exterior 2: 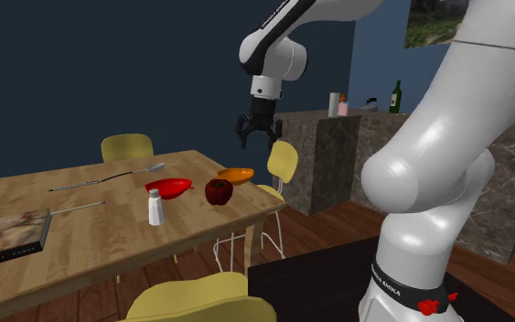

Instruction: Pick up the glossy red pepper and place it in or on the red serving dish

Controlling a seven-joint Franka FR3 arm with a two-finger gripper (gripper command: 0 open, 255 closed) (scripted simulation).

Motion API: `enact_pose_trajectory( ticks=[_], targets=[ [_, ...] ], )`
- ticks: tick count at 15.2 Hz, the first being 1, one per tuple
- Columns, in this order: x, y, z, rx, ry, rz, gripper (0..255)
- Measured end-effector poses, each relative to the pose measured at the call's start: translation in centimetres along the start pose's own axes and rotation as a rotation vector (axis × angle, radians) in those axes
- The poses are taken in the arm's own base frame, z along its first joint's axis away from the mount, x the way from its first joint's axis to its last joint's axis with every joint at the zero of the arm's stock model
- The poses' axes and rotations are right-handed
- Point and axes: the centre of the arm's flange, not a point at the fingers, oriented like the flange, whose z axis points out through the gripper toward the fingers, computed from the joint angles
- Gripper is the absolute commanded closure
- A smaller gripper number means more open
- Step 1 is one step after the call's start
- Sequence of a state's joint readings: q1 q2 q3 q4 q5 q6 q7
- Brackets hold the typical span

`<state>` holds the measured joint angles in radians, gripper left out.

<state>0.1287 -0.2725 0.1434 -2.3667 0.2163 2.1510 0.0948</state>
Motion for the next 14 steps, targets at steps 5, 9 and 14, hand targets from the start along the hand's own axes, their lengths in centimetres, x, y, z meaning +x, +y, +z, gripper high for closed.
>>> enact_pose_trajectory(
  ticks=[5,9,14],
  targets=[
    [4.1,-3.2,4.3,0.008,0.011,-0.021,0],
    [6.6,-6.3,7.6,0.014,0.018,-0.038,0],
    [8.3,-7.7,10.7,0.018,0.023,-0.046,0]
  ],
)
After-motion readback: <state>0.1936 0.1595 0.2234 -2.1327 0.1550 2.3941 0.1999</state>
